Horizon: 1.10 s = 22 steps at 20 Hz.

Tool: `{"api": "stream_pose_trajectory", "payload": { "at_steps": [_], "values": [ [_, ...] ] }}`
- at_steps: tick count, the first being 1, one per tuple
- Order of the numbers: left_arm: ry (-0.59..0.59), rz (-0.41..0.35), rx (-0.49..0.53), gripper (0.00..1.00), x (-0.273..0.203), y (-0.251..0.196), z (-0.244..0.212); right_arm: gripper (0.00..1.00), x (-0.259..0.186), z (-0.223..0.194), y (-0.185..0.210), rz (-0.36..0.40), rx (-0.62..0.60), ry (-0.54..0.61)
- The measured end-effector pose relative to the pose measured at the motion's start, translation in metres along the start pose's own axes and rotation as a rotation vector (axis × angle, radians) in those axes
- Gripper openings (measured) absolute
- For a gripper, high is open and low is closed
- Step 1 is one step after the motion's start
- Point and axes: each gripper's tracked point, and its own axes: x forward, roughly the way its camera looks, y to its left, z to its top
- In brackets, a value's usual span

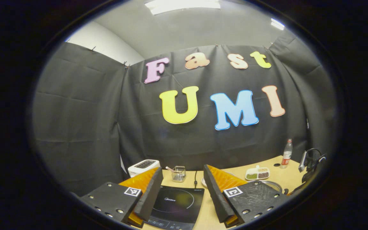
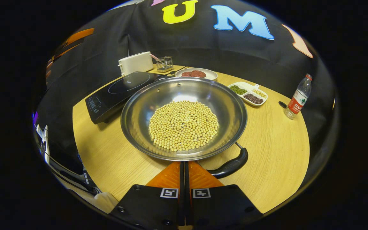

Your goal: First push the handle of the pot to place it horizontally, then grasp the pot with both hands and set it on the induction cooktop.

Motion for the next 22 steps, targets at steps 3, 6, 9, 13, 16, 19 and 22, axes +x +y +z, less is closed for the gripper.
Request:
{"api": "stream_pose_trajectory", "payload": {
  "at_steps": [3,6,9,13,16,19,22],
  "values": [
    [0.007,-0.004,-0.001,0.75,0.001,-0.006,-0.004,0.02,0.001,0.001,-0.014,-0.018,0.015,-0.001],
    [0.015,-0.002,0.0,0.75,0.003,-0.01,-0.008,0.02,0.004,0.004,-0.028,-0.038,0.028,-0.005],
    [0.024,0.0,0.004,0.75,0.004,-0.012,-0.01,0.02,0.005,0.006,-0.04,-0.051,0.04,-0.01],
    [0.033,0.004,0.015,0.75,0.004,-0.02,-0.013,0.02,0.009,0.008,-0.053,-0.06,0.052,-0.017],
    [0.043,0.009,0.019,0.75,0.005,-0.024,-0.016,0.02,0.014,0.009,-0.063,-0.061,0.047,-0.021],
    [0.05,0.019,0.026,0.75,0.005,-0.029,-0.018,0.0,0.019,0.014,-0.073,-0.056,0.065,-0.028],
    [0.068,0.027,0.022,0.75,0.007,-0.038,-0.023,0.02,0.023,0.021,-0.085,-0.073,0.083,-0.04]
  ]
}}
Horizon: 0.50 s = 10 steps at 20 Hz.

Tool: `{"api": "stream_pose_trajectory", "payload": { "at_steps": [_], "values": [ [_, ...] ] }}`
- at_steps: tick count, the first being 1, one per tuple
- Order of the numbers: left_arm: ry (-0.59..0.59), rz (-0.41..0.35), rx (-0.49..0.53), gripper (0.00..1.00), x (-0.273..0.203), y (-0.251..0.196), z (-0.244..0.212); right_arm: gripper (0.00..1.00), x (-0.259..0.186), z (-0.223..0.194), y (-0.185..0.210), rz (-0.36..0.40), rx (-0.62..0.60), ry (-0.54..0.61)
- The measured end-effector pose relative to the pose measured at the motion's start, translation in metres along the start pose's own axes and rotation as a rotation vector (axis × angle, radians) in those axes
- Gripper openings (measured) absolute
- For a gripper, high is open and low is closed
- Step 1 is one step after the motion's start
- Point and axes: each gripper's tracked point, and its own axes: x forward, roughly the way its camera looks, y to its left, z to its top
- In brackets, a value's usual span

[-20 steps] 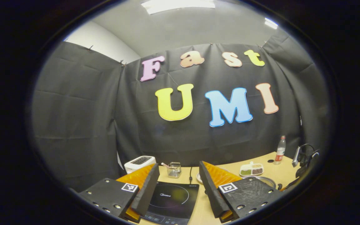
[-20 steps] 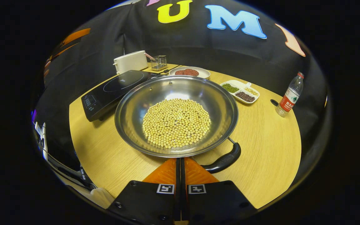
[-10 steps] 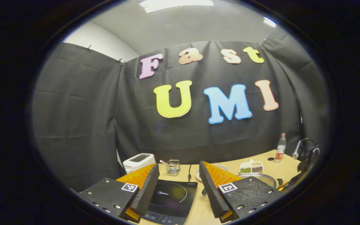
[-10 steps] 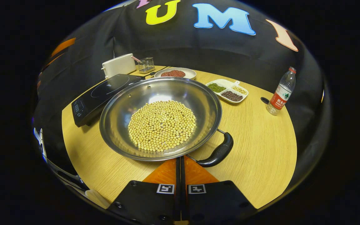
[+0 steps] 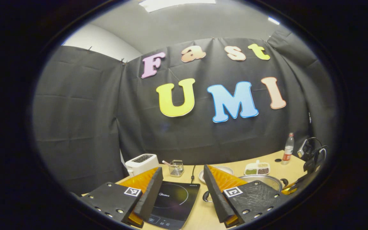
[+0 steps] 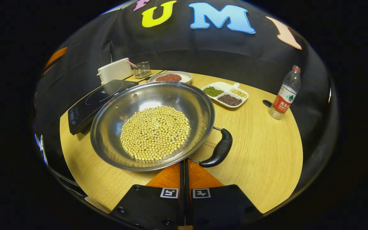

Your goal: First push the handle of the pot to place it horizontally, then grasp the pot with both hands and set it on the induction cooktop.

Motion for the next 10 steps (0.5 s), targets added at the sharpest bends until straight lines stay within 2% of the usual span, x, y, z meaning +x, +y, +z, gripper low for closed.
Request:
{"api": "stream_pose_trajectory", "payload": {
  "at_steps": [3,4,5,10],
  "values": [
    [0.007,0.0,-0.006,0.78,0.002,-0.008,-0.006,0.02,-0.002,0.004,-0.007,-0.01,0.03,-0.016],
    [0.013,-0.006,-0.005,0.75,0.003,-0.01,-0.009,0.02,-0.003,0.004,-0.008,-0.017,0.037,-0.017],
    [0.014,-0.013,-0.003,0.78,0.006,-0.013,-0.01,0.02,-0.004,0.004,-0.01,-0.03,0.037,-0.022],
    [0.026,-0.048,-0.015,0.78,0.022,-0.015,-0.021,0.02,-0.026,0.026,-0.021,-0.123,0.053,-0.13]
  ]
}}
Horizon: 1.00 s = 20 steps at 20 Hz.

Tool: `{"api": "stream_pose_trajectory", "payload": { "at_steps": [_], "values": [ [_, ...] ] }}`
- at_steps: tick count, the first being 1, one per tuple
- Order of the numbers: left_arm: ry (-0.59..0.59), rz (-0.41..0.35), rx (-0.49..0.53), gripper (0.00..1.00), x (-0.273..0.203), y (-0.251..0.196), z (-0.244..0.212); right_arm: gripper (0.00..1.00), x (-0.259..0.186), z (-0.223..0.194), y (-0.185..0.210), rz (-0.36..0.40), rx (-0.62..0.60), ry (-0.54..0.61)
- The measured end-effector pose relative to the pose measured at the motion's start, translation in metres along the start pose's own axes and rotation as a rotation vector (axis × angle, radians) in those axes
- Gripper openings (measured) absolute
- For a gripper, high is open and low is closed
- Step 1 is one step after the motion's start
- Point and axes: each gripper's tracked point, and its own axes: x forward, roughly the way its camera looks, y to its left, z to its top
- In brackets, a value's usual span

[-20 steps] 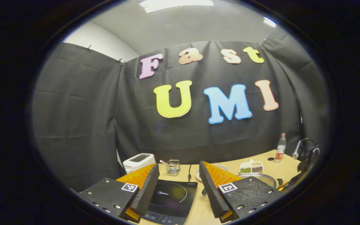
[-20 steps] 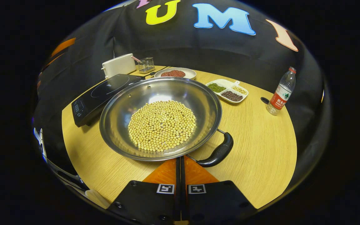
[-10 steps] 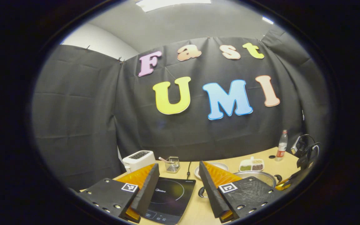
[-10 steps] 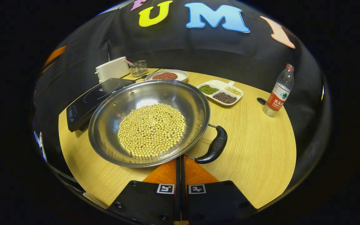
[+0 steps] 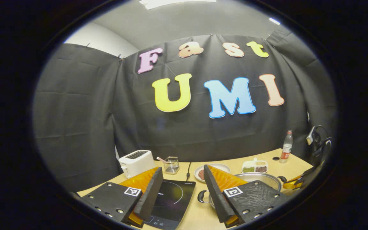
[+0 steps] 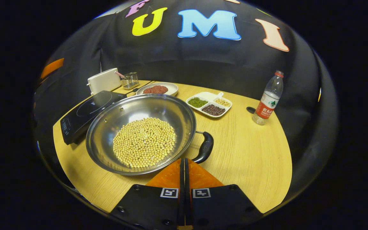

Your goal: First push the handle of the pot to place it horizontally, then grasp the pot with both hands and set it on the induction cooktop.

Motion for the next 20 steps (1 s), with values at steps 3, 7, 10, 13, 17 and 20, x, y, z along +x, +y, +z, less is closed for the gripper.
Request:
{"api": "stream_pose_trajectory", "payload": {
  "at_steps": [3,7,10,13,17,20],
  "values": [
    [0.014,-0.038,0.002,0.75,0.014,0.002,-0.011,0.07,-0.009,0.02,-0.007,-0.057,0.093,-0.058],
    [0.033,-0.12,-0.007,0.75,0.033,-0.002,-0.024,0.74,-0.022,0.041,-0.012,-0.131,0.183,-0.121],
    [0.067,-0.176,-0.022,0.75,0.047,-0.005,-0.04,0.99,-0.028,0.051,-0.012,-0.178,0.229,-0.152],
    [0.105,-0.208,-0.027,0.75,0.065,-0.009,-0.057,0.98,-0.029,0.057,-0.009,-0.205,0.255,-0.166],
    [0.188,-0.269,-0.06,0.78,0.086,-0.021,-0.088,0.98,-0.025,0.062,-0.007,-0.23,0.247,-0.171],
    [0.248,-0.302,-0.082,0.78,0.098,-0.03,-0.109,0.98,-0.02,0.06,-0.009,-0.244,0.252,-0.165]
  ]
}}
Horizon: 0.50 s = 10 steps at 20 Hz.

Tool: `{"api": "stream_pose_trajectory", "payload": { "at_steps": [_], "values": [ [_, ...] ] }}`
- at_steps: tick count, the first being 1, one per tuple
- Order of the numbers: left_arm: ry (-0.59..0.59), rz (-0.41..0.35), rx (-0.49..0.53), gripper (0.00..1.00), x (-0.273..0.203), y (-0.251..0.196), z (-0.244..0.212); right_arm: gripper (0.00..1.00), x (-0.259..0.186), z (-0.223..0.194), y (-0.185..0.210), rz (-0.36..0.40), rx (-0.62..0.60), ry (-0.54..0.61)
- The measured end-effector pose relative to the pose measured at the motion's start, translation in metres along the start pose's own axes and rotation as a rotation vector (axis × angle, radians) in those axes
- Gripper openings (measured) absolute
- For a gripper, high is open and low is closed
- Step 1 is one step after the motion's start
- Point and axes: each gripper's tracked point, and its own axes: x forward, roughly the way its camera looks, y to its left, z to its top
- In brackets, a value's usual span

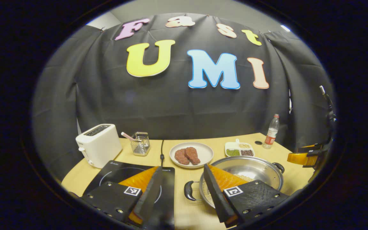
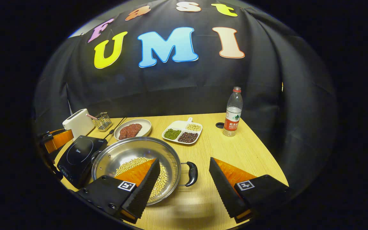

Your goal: First push the handle of the pot to place it horizontally, then grasp the pot with both hands and set it on the induction cooktop.

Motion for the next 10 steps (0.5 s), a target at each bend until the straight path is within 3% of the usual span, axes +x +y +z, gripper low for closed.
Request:
{"api": "stream_pose_trajectory", "payload": {
  "at_steps": [5,6,8,9,10],
  "values": [
    [0.105,-0.056,-0.047,0.79,0.026,-0.012,-0.034,0.99,0.015,-0.007,-0.004,-0.02,0.002,0.027],
    [0.128,-0.065,-0.055,0.75,0.031,-0.014,-0.042,0.98,0.018,-0.01,-0.004,-0.023,0.0,0.036],
    [0.172,-0.081,-0.065,0.79,0.039,-0.018,-0.055,0.99,0.024,-0.015,-0.004,-0.023,-0.005,0.057],
    [0.19,-0.082,-0.067,0.75,0.042,-0.021,-0.061,0.99,0.027,-0.017,-0.004,-0.022,-0.004,0.067],
    [0.199,-0.084,-0.064,0.79,0.046,-0.023,-0.064,0.94,0.03,-0.019,-0.003,-0.019,-0.003,0.076]
  ]
}}
